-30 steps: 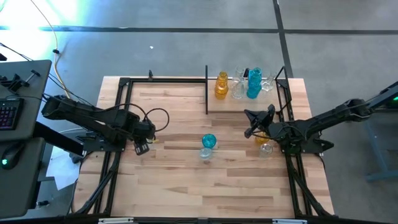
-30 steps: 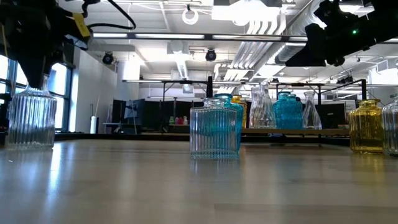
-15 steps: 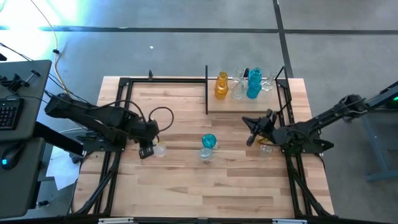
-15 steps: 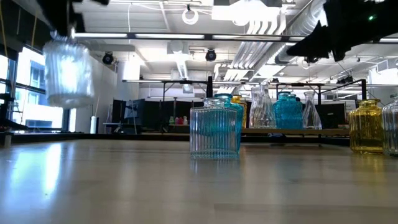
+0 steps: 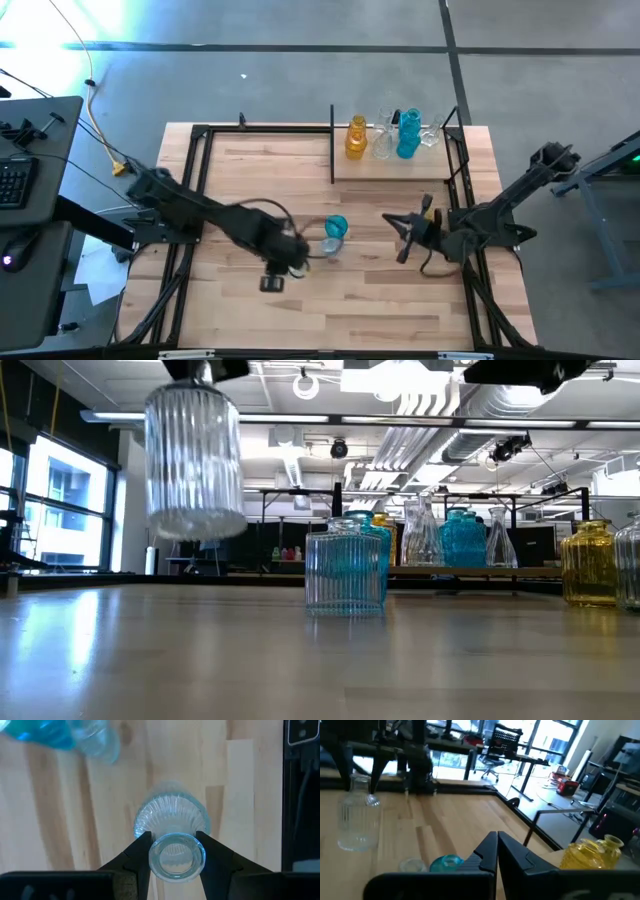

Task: Sort vases onto shelf
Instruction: Put the left transparent vase on the shelf aligned with the other transparent vase

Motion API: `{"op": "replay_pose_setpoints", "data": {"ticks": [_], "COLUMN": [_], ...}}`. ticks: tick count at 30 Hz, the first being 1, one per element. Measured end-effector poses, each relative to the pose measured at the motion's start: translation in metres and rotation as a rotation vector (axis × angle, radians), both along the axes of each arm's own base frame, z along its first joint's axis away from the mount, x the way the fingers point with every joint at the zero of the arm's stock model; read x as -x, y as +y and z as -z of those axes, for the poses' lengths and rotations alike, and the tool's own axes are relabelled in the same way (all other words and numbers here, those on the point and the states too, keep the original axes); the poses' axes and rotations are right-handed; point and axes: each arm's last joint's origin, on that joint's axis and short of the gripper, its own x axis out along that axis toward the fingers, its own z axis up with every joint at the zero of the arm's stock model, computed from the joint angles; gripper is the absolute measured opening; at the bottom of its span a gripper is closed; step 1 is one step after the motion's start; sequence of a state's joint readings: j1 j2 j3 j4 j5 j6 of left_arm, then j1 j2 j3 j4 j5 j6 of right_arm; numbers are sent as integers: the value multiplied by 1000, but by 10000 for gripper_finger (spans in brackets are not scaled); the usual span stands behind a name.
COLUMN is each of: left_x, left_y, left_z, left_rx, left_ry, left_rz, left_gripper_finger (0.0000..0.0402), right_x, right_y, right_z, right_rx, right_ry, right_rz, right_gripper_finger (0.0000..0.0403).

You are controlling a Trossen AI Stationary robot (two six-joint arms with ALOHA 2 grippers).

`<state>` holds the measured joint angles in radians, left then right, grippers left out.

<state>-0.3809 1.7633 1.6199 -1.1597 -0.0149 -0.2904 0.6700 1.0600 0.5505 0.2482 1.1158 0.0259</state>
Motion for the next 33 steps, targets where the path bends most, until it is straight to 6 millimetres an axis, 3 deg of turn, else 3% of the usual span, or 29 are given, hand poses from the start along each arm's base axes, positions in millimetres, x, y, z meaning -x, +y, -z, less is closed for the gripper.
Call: {"op": "replay_pose_setpoints", "data": {"ticks": [7,12,20,27,33], "left_x": [-35,-44,-47,-48,-42], "left_y": [-11,-9,-8,-8,-6], "left_z": [33,50,54,57,46], "left_rx": [-46,-66,-70,-69,-56], "left_ry": [66,111,115,123,113], "left_rz": [119,136,144,163,173], "left_gripper_finger": [114,114,117,207,237], "right_x": [-13,-16,-16,-16,-16], "right_y": [18,21,21,21,21], "right_z": [11,17,17,18,18], "right_rx": [11,0,-3,-20,-21], "right_ry": [63,71,69,70,70], "right_rz": [-15,-12,-11,-19,-22], "right_gripper_finger": [3,3,3,3,3]}}
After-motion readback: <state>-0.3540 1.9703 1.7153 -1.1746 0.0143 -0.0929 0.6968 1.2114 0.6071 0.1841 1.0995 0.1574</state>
